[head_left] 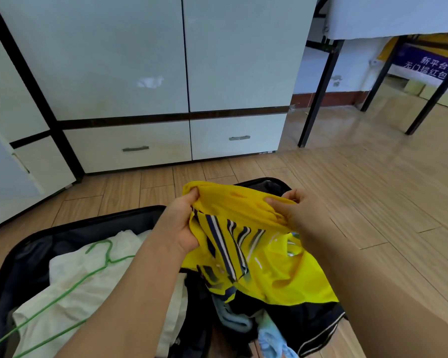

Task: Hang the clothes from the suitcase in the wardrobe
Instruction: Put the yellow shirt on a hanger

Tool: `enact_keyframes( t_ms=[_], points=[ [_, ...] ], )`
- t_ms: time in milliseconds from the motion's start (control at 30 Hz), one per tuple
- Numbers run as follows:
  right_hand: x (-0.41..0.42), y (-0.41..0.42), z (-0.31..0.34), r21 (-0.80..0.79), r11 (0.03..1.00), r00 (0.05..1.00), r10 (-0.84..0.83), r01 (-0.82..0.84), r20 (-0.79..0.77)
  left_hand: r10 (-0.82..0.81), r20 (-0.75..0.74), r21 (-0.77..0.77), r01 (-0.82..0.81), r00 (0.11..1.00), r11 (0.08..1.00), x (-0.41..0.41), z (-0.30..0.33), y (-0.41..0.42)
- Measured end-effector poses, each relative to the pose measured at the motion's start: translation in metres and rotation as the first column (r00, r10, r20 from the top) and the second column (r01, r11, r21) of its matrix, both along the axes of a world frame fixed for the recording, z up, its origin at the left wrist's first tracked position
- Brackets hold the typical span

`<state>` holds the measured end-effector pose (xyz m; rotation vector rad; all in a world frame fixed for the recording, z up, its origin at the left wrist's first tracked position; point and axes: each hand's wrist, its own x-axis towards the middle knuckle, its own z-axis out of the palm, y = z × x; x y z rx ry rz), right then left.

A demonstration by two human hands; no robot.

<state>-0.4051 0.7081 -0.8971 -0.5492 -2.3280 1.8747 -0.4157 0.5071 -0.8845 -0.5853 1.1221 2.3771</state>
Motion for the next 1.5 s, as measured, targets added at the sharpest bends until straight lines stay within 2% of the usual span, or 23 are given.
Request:
enact_keyframes(
  t_ms=[67, 133, 200, 267, 300, 333, 367, 400, 433, 467, 500, 533, 600, 633, 733, 800, 1000, 1100, 1200, 1300, 1400, 1433, 1500],
  points=[
    [0.0, -0.001, -0.002, 0.114, 0.993, 1.0, -0.022, 0.023, -0.011, -0.094, -0.019, -0.038, 0.094, 0.995, 0.995, 0.001, 0.005, -0.003],
    [-0.002, -0.003, 0.003, 0.097, 0.991, 0.996, -0.091, 0.093, -0.025, -0.242, -0.049, -0.177, 0.23, 0.969, 0.957, 0.005, 0.005, -0.004],
    [-0.005, -0.005, 0.011, -0.146, 0.986, 0.996, -0.09, 0.086, -0.017, -0.47, -0.058, -0.412, 0.407, 0.881, 0.815, 0.015, 0.005, 0.003],
    [-0.006, -0.01, 0.02, -0.48, 0.877, 0.999, 0.047, -0.035, 0.013, -0.542, -0.006, -0.594, 0.433, 0.84, 0.678, 0.019, 0.0, 0.012],
    [-0.006, -0.011, 0.022, -0.595, 0.8, 0.994, 0.104, -0.077, 0.011, -0.512, 0.003, -0.615, 0.406, 0.859, 0.676, 0.019, -0.001, 0.014],
    [-0.005, -0.012, 0.025, -0.645, 0.758, 0.989, 0.142, -0.091, 0.028, -0.448, 0.001, -0.554, 0.373, 0.894, 0.744, 0.018, -0.003, 0.014],
    [-0.004, -0.013, 0.025, -0.606, 0.79, 0.988, 0.149, -0.094, 0.04, -0.361, 0.001, -0.423, 0.327, 0.933, 0.845, 0.015, -0.003, 0.014],
    [-0.003, -0.013, 0.021, -0.426, 0.899, 0.989, 0.137, -0.1, 0.055, -0.278, 0.003, -0.28, 0.268, 0.961, 0.922, 0.012, -0.001, 0.013],
    [-0.001, -0.011, 0.017, -0.079, 0.99, 0.99, 0.125, -0.12, 0.064, -0.213, 0.001, -0.167, 0.21, 0.977, 0.963, 0.009, 0.001, 0.011],
    [0.002, -0.01, 0.011, 0.287, 0.953, 0.995, 0.088, -0.1, 0.056, -0.163, -0.007, -0.098, 0.161, 0.987, 0.982, 0.007, 0.003, 0.008],
    [0.003, -0.011, 0.004, 0.521, 0.852, 0.998, 0.069, -0.052, -0.012, -0.135, -0.016, -0.056, 0.133, 0.991, 0.989, 0.004, 0.003, 0.006],
    [0.006, -0.013, 0.003, 0.594, 0.804, 0.995, 0.042, 0.019, -0.089, -0.12, -0.027, -0.032, 0.119, 0.992, 0.992, 0.002, 0.004, 0.004],
    [0.008, -0.021, 0.009, 0.484, 0.87, 0.971, 0.024, 0.096, -0.237, -0.113, -0.049, -0.02, 0.112, 0.992, 0.993, 0.001, 0.005, 0.004],
    [0.007, -0.026, 0.014, 0.403, 0.915, 0.97, 0.068, 0.033, -0.234, -0.127, -0.059, -0.023, 0.126, 0.99, 0.992, 0.002, 0.005, 0.005],
    [0.007, -0.042, 0.028, 0.203, 0.906, 0.926, 0.377, -0.373, 0.017, -0.19, -0.096, -0.062, 0.185, 0.977, 0.981, 0.003, 0.003, 0.007],
    [0.007, -0.047, 0.023, 0.134, 0.885, 0.895, 0.44, -0.447, 0.075, -0.207, -0.148, -0.107, 0.192, 0.967, 0.976, 0.002, 0.001, 0.008],
    [-0.006, -0.002, 0.027, 0.108, 0.994, 0.994, 0.009, 0.002, -0.108, -0.328, -0.223, -0.251, 0.271, 0.918, 0.929, 0.003, -0.003, 0.002],
    [-0.004, 0.045, 0.019, 0.291, 0.854, 0.902, -0.406, 0.431, -0.145, -0.412, -0.194, -0.347, 0.331, 0.89, 0.878, 0.004, -0.008, 0.005],
    [0.012, 0.076, -0.004, 0.341, 0.718, 0.752, -0.657, 0.606, 0.047, -0.537, -0.174, -0.397, 0.441, 0.825, 0.805, 0.01, -0.01, 0.017],
    [0.015, 0.068, -0.021, 0.417, 0.79, 0.829, -0.542, 0.449, 0.135, -0.656, -0.181, -0.407, 0.551, 0.733, 0.728, 0.017, -0.015, 0.029],
    [0.009, 0.031, -0.015, 0.388, 0.918, 0.98, -0.146, 0.084, 0.132, -0.724, -0.171, -0.453, 0.599, 0.668, 0.66, 0.018, -0.022, 0.032],
    [0.008, 0.016, -0.016, 0.415, 0.908, 0.986, -0.02, -0.051, 0.165, -0.733, -0.156, -0.505, 0.585, 0.662, 0.635, 0.017, -0.025, 0.032],
    [0.005, -0.011, -0.022, 0.602, 0.75, 0.953, 0.127, -0.273, 0.274, -0.7, -0.122, -0.636, 0.487, 0.704, 0.599, 0.014, -0.033, 0.027]
  ],
)
